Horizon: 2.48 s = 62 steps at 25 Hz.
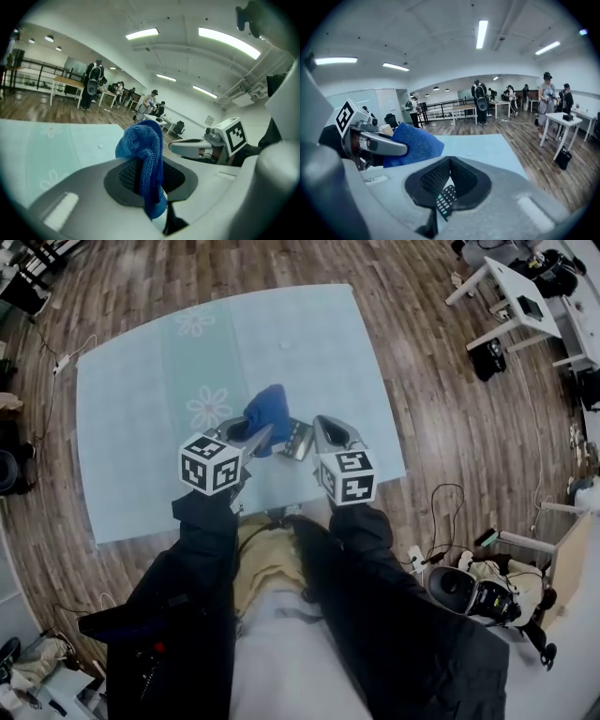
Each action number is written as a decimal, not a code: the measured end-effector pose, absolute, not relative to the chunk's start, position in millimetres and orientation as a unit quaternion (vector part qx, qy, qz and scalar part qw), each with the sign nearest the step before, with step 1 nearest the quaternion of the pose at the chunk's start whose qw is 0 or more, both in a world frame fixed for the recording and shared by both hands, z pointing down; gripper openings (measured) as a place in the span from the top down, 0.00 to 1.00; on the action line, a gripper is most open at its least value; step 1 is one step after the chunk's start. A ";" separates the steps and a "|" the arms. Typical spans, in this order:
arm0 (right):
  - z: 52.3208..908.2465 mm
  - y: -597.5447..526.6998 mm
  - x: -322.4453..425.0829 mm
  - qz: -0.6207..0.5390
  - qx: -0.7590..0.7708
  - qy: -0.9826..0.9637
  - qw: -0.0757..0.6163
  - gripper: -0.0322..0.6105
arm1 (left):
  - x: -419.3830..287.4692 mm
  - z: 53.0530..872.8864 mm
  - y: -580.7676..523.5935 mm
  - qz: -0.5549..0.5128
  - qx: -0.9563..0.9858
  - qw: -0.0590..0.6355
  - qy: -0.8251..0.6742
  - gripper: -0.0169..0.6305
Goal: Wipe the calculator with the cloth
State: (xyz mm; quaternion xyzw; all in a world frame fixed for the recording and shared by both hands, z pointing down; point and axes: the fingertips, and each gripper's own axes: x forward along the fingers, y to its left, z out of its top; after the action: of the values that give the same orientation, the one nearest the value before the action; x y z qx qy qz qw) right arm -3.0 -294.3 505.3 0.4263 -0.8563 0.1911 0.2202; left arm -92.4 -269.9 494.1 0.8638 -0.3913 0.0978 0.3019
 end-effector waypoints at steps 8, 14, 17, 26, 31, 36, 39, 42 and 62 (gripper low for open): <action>420.1 -303.2 -21.8 0.104 0.435 -0.881 0.156 0.95 | -112.1 421.0 -287.7 0.055 0.874 0.203 -0.439 0.88; 367.2 -305.8 -25.7 0.054 0.440 -0.888 0.119 0.95 | -127.4 372.5 -297.0 0.020 0.869 0.137 -0.474 0.88; 348.5 -310.7 -26.2 0.036 0.443 -0.890 0.105 0.95 | -137.1 354.8 -301.6 0.003 0.863 0.119 -0.490 0.88; 331.3 -328.3 -28.3 0.017 0.446 -0.890 0.092 0.95 | -152.2 315.8 -305.9 -0.015 0.847 0.055 -0.529 0.88; 322.2 -337.1 -29.7 0.011 0.446 -0.891 0.079 0.95 | -158.4 304.1 -309.5 -0.026 0.833 0.035 -0.551 0.88; 317.2 -341.0 -27.7 0.005 0.448 -0.892 0.067 0.95 | -161.7 295.2 -313.1 -0.045 0.826 0.022 -0.561 0.88; 315.2 -343.6 -25.1 -0.001 0.450 -0.891 0.062 0.95 | -159.8 292.9 -313.9 -0.048 0.827 0.017 -0.560 0.88; 310.7 -346.5 -29.7 -0.004 0.447 -0.892 0.063 0.95 | -162.2 286.7 -315.1 -0.048 0.825 0.014 -0.562 0.88; 296.2 -345.5 -48.4 -0.006 0.437 -0.898 0.047 0.95 | -177.3 286.9 -318.5 -0.062 0.828 0.024 -0.557 0.88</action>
State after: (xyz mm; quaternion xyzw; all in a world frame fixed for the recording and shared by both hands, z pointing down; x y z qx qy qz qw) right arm -48.4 -345.5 296.2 0.4369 -0.8983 -0.0061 0.0467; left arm -177.3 -318.5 286.9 0.8277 -0.5573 -0.0617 0.0240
